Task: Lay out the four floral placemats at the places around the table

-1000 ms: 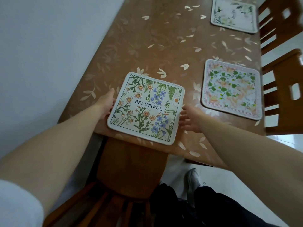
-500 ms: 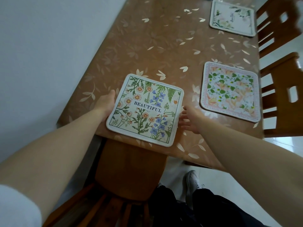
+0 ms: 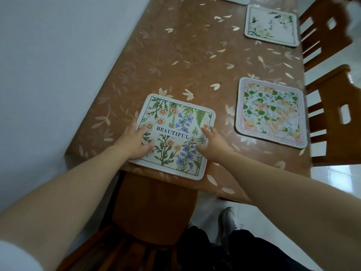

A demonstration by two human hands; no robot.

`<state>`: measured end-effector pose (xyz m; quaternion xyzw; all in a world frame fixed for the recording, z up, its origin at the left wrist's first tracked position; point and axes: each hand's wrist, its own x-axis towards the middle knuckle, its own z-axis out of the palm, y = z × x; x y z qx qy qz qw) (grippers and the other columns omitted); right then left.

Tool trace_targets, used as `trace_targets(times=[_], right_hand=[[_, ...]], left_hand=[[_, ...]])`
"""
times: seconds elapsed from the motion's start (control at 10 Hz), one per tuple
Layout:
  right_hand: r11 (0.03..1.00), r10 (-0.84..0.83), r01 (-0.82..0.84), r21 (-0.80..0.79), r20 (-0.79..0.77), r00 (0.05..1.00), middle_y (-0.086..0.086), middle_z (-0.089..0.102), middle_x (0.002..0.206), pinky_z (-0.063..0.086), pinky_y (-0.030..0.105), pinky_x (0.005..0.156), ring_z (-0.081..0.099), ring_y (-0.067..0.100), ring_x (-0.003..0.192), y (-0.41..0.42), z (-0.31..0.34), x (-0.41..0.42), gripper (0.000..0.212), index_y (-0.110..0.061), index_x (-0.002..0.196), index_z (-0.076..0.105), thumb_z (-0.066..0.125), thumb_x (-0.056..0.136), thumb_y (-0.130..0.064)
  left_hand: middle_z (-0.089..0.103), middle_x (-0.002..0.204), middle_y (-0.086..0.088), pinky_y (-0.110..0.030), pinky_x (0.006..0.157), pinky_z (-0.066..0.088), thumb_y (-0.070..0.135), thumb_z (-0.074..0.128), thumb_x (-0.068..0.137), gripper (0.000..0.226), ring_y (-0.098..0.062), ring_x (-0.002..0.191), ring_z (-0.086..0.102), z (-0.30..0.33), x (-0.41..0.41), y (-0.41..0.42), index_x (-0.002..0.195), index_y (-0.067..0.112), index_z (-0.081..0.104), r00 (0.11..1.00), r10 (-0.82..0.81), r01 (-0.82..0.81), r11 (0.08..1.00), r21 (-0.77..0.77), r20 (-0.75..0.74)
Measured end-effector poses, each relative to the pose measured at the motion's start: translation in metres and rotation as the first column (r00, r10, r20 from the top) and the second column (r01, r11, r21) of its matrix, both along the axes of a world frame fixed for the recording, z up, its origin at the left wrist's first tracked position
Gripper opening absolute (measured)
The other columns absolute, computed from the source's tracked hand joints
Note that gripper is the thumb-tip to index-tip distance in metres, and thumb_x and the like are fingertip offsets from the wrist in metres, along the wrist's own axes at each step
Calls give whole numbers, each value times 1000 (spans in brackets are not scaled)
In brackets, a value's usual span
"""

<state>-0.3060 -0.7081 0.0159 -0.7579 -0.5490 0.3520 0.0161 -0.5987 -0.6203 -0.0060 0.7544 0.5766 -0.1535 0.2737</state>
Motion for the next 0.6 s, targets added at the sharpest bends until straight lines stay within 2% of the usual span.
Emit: trace_targets(times=[0.1, 0.2, 0.3, 0.4, 0.5, 0.6], right_hand=[[953, 290, -272, -131, 149, 945, 3, -3, 178, 12, 65, 126, -1, 34, 162, -2, -13, -6, 93, -34, 167, 12, 66, 94, -55], [913, 401, -368, -175, 225, 888, 5, -3, 178, 8, 67, 125, -1, 35, 162, -9, -26, -5, 98, -35, 167, 9, 68, 92, -57], [918, 394, -370, -139, 231, 890, 7, 3, 177, 10, 67, 125, 4, 36, 162, -10, -26, -4, 98, -34, 167, 13, 71, 91, -55], [950, 310, -299, -86, 169, 936, 9, 20, 174, 22, 63, 123, 19, 34, 158, -1, -13, 0, 84, -29, 164, 26, 68, 93, -50], [989, 142, -142, -35, -3, 990, 10, 45, 163, 45, 50, 113, 46, 32, 144, 9, 5, 8, 67, -20, 158, 42, 62, 100, -45], [995, -97, 91, -37, -217, 971, 13, 60, 149, 54, 37, 93, 64, 30, 124, 30, 30, 22, 58, -12, 153, 51, 58, 103, -41]], left_hand=[[-25, 169, -11, -56, 123, 10, 74, 49, 89, 106, -33, 155, -18, -7, 1, -14, 162, 27, -12, 975, -174, 164, 983, -78, -138], [-27, 168, -14, -54, 125, 11, 69, 49, 92, 105, -31, 155, -21, -7, 5, -20, 161, 24, -16, 965, -193, 186, 981, -57, -180], [-25, 169, -10, -54, 123, 13, 67, 48, 94, 100, -29, 155, -19, -2, 7, -24, 162, 23, -11, 975, -155, 146, 987, -70, -159], [-2, 172, -13, -53, 124, 19, 60, 46, 98, 88, -32, 158, 2, 9, 17, -22, 163, 15, 9, 999, 16, -19, 999, -51, -48], [38, 161, -16, -54, 118, 34, 57, 41, 100, 74, -36, 145, 38, 24, 36, -20, 155, 9, 34, 909, 386, -371, 921, -116, 157], [63, 135, -16, -53, 103, 47, 65, 31, 94, 73, -35, 120, 60, 53, 69, -5, 137, 11, 55, 748, 612, -569, 790, -228, 257]])
